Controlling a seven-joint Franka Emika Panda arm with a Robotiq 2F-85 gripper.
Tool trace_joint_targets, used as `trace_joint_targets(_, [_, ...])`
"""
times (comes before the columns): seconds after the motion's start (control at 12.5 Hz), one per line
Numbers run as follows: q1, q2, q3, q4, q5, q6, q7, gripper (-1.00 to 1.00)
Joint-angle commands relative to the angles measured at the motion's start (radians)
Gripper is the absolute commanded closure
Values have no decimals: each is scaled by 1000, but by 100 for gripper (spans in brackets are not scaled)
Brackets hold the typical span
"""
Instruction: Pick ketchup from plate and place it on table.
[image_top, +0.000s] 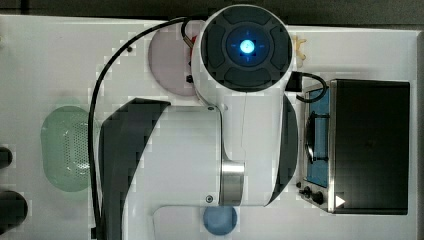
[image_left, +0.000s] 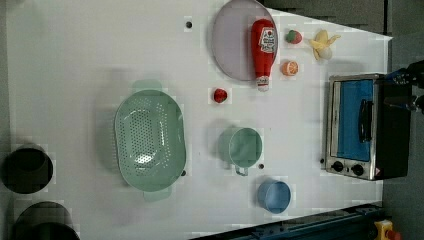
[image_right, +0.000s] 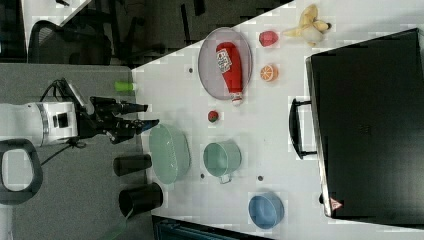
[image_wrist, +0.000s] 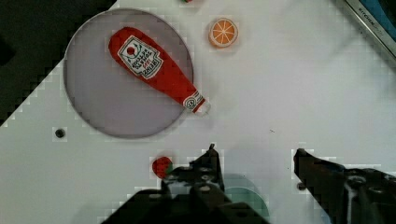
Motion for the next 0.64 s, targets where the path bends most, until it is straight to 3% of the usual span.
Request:
trace_joint_targets(0.08, [-69,-134,50,-101,3,-102,24,-58])
trace_joint_targets(0.24, [-67,-122,52,-101,3,-86,18,-99])
trace_joint_targets(0.64, [-62,-26,59,-99,3,-19,-16,-100])
